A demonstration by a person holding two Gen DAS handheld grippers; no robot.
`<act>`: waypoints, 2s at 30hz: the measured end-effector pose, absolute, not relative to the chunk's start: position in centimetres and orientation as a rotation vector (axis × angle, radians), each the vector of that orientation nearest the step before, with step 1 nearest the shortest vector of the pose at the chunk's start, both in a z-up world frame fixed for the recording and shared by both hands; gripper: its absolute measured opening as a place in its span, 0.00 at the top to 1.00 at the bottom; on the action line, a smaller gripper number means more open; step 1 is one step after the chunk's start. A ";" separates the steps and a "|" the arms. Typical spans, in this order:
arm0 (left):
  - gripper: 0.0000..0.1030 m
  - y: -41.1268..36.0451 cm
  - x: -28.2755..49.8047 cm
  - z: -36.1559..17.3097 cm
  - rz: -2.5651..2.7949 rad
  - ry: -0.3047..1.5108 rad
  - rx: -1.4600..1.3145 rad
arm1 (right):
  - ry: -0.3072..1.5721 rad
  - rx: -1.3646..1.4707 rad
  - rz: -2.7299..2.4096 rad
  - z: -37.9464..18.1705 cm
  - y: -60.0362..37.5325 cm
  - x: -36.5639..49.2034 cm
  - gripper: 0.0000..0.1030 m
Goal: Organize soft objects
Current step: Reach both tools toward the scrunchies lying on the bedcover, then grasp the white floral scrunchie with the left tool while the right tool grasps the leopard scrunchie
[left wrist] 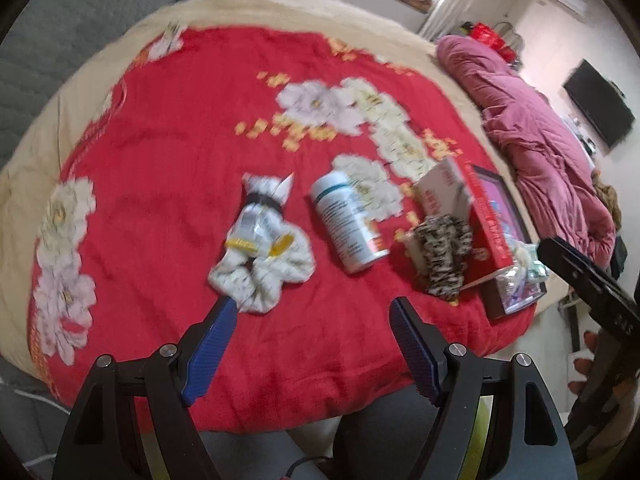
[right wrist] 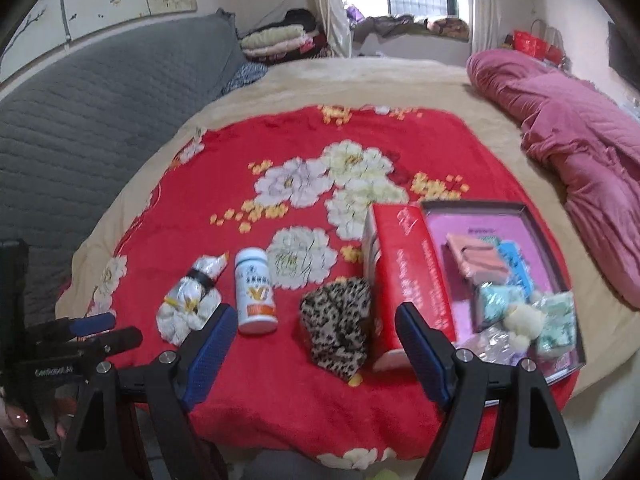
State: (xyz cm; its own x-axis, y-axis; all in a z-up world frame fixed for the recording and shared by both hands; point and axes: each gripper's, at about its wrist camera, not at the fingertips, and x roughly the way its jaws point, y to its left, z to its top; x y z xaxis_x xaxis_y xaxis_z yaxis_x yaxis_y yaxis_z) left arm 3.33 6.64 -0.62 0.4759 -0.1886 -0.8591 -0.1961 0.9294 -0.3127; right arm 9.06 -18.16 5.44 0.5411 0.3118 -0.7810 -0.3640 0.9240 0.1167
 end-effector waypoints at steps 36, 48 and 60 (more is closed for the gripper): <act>0.38 9.2 9.6 -10.7 0.083 1.205 -0.472 | 0.981 -0.436 0.292 -3.0 -12.4 12.6 0.21; 0.59 9.2 9.8 -10.7 0.089 1.198 -0.446 | 0.990 -0.631 0.224 -6.1 -10.1 14.2 0.55; 0.77 9.1 9.5 -10.3 0.063 1.174 -0.484 | 1.051 -0.430 0.332 -4.9 -12.0 14.6 0.85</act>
